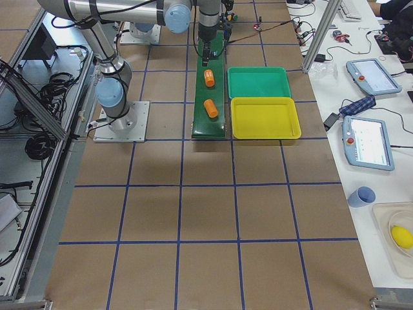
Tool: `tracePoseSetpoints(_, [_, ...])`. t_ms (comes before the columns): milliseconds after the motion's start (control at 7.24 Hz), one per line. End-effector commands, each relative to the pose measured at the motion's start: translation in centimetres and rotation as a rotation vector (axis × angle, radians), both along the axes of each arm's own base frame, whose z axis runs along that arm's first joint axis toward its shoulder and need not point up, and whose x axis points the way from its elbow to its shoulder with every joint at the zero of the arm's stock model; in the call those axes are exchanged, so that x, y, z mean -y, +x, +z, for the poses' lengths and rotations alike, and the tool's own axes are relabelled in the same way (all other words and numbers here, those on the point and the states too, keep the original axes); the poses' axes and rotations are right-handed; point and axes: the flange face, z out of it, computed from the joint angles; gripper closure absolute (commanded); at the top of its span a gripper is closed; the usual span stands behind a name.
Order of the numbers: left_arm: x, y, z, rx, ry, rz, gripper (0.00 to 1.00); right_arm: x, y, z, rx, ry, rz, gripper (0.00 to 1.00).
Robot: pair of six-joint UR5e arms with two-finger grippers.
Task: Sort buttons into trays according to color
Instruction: 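Grasp a yellow button from the pile with the left gripper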
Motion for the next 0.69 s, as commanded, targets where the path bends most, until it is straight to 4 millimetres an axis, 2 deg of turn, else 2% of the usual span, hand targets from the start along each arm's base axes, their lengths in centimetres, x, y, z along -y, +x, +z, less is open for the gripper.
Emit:
tracePoseSetpoints(0, [-0.1, -0.4, -2.6, -0.014, 0.017, -0.026, 0.22, -0.2, 0.0, -0.9, 0.000, 0.017, -0.011, 0.00])
tracePoseSetpoints(276, [-0.1, -0.3, -5.0, -0.009, -0.006, -0.053, 0.22, 0.6, 0.0, -1.0, 0.004, -0.019, -0.013, 0.00])
tracePoseSetpoints(414, [0.5, 0.0, -6.1, -0.008, -0.014, -0.059, 0.50, 1.1, 0.0, -1.5, 0.003, -0.009, -0.011, 0.00])
tracePoseSetpoints(552, [0.7, 0.1, -6.1, -0.014, -0.017, -0.121, 1.00, 1.2, 0.0, -1.4, 0.004, -0.021, -0.016, 0.00])
